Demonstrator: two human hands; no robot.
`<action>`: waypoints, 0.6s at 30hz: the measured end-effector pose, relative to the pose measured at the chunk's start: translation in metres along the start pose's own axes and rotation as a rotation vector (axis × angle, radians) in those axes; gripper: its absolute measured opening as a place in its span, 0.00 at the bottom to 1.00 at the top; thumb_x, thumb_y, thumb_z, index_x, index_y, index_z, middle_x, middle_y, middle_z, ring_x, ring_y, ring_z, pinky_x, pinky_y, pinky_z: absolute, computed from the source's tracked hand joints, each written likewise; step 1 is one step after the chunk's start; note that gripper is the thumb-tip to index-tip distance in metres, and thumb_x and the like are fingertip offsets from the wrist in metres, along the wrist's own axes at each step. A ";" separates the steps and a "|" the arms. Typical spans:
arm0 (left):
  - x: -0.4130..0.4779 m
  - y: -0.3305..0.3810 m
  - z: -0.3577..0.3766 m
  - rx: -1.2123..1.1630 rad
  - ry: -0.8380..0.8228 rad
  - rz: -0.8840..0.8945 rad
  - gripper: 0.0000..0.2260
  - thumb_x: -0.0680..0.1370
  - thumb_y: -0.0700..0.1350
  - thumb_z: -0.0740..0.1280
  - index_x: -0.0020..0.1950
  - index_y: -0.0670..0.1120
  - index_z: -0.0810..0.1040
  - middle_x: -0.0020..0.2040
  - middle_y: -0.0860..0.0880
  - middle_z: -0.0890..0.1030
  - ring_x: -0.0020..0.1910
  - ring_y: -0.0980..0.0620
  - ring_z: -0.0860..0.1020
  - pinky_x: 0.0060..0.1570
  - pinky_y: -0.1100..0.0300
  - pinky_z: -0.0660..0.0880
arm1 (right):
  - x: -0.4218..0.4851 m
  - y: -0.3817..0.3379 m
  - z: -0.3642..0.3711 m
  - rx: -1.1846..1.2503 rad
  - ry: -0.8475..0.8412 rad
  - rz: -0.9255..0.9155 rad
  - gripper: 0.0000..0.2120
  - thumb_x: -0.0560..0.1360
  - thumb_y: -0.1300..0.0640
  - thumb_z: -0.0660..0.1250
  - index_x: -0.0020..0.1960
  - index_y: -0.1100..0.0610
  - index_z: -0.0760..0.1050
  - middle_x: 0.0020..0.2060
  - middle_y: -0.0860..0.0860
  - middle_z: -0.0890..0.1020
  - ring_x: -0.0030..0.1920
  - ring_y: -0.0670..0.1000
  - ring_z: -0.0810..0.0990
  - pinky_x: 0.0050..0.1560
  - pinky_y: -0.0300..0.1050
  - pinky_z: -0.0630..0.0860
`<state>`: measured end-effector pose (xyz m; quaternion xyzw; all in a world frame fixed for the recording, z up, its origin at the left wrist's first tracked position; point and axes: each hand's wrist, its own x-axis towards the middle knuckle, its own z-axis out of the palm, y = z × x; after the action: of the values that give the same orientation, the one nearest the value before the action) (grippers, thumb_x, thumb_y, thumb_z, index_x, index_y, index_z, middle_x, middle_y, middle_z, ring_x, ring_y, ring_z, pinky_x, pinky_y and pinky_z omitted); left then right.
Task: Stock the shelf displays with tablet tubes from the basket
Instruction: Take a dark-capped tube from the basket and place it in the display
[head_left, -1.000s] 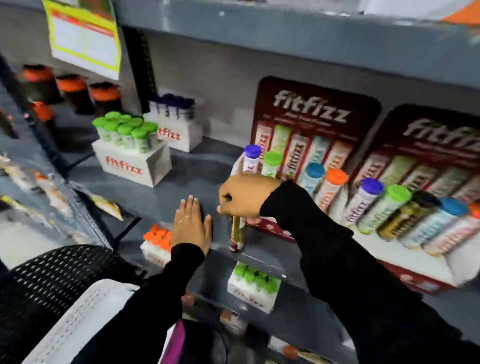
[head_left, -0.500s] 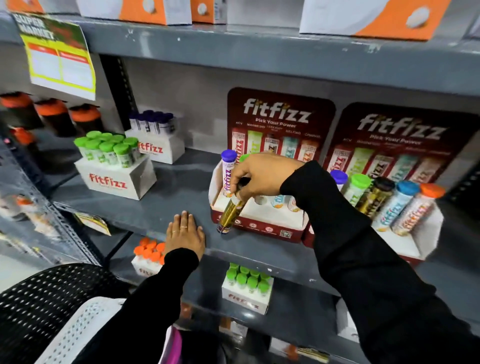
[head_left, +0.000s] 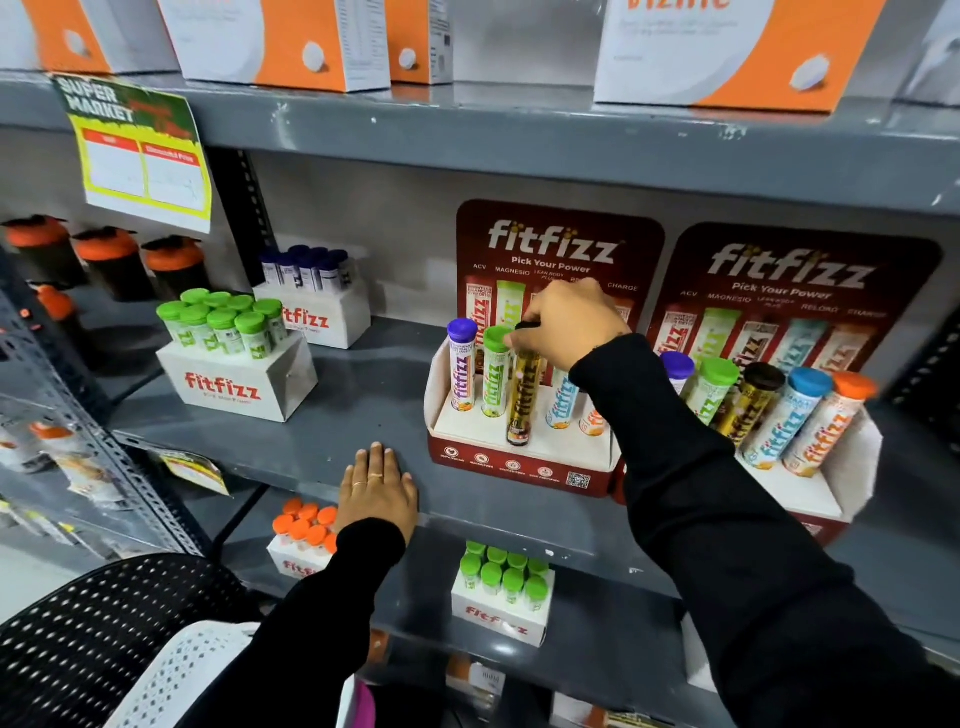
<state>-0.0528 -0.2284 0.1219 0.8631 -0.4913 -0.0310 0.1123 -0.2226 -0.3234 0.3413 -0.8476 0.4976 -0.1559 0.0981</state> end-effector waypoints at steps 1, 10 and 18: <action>0.000 0.000 0.000 0.001 0.000 0.001 0.23 0.81 0.50 0.46 0.74 0.42 0.53 0.77 0.45 0.53 0.75 0.46 0.51 0.75 0.52 0.48 | 0.002 0.002 0.002 0.003 0.010 0.017 0.20 0.73 0.46 0.69 0.55 0.62 0.78 0.51 0.60 0.80 0.48 0.57 0.79 0.42 0.46 0.76; -0.001 0.001 0.000 0.011 0.022 -0.001 0.23 0.81 0.50 0.45 0.75 0.43 0.52 0.77 0.45 0.53 0.76 0.46 0.50 0.74 0.53 0.47 | 0.005 0.010 0.013 0.035 0.140 0.037 0.14 0.77 0.52 0.65 0.55 0.62 0.76 0.51 0.61 0.81 0.50 0.61 0.80 0.53 0.55 0.80; 0.000 -0.001 0.002 0.017 0.013 0.004 0.23 0.81 0.50 0.45 0.75 0.43 0.52 0.77 0.44 0.53 0.76 0.46 0.50 0.75 0.52 0.47 | 0.008 0.014 0.022 -0.021 0.146 0.020 0.13 0.78 0.53 0.64 0.55 0.62 0.75 0.50 0.62 0.81 0.48 0.61 0.81 0.50 0.55 0.81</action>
<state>-0.0526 -0.2280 0.1202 0.8632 -0.4926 -0.0208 0.1084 -0.2222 -0.3367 0.3176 -0.8298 0.5136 -0.2113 0.0544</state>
